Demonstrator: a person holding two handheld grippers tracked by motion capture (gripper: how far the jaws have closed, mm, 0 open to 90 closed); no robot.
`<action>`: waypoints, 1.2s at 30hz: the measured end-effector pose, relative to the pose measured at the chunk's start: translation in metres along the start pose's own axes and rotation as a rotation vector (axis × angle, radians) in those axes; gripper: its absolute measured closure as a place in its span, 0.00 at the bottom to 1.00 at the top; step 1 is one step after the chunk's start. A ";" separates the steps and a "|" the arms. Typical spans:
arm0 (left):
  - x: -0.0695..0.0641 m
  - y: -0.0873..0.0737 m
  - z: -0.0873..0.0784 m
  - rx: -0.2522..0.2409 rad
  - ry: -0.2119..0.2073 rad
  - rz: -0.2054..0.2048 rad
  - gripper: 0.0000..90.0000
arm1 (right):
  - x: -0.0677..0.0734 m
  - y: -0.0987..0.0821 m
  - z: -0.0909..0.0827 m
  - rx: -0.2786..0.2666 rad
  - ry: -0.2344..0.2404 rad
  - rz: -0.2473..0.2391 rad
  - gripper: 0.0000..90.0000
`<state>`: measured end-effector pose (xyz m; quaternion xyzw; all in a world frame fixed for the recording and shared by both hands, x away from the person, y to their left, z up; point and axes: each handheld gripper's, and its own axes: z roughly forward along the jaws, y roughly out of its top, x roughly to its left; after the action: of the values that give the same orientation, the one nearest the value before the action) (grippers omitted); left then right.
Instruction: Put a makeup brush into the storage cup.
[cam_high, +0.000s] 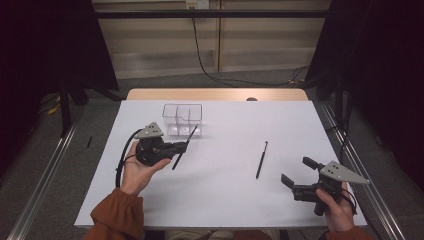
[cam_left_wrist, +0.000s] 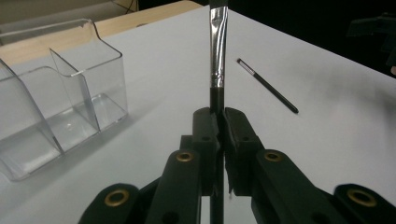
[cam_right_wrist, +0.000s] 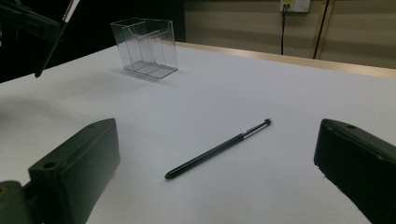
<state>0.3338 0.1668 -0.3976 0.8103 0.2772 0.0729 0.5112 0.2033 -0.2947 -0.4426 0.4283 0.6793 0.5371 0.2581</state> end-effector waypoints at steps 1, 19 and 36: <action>0.000 0.000 -0.001 -0.008 0.002 0.003 0.93 | 0.000 0.000 0.000 0.000 0.000 0.000 0.00; 0.018 0.007 -0.017 -0.133 0.052 -0.013 0.93 | 0.000 0.000 0.000 0.000 0.003 -0.003 0.00; 0.036 0.020 -0.011 -0.206 0.105 -0.014 0.93 | 0.000 0.000 0.000 0.000 0.004 -0.004 0.00</action>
<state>0.3670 0.1884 -0.3813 0.7465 0.3003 0.1399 0.5770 0.2036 -0.2943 -0.4427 0.4258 0.6807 0.5374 0.2579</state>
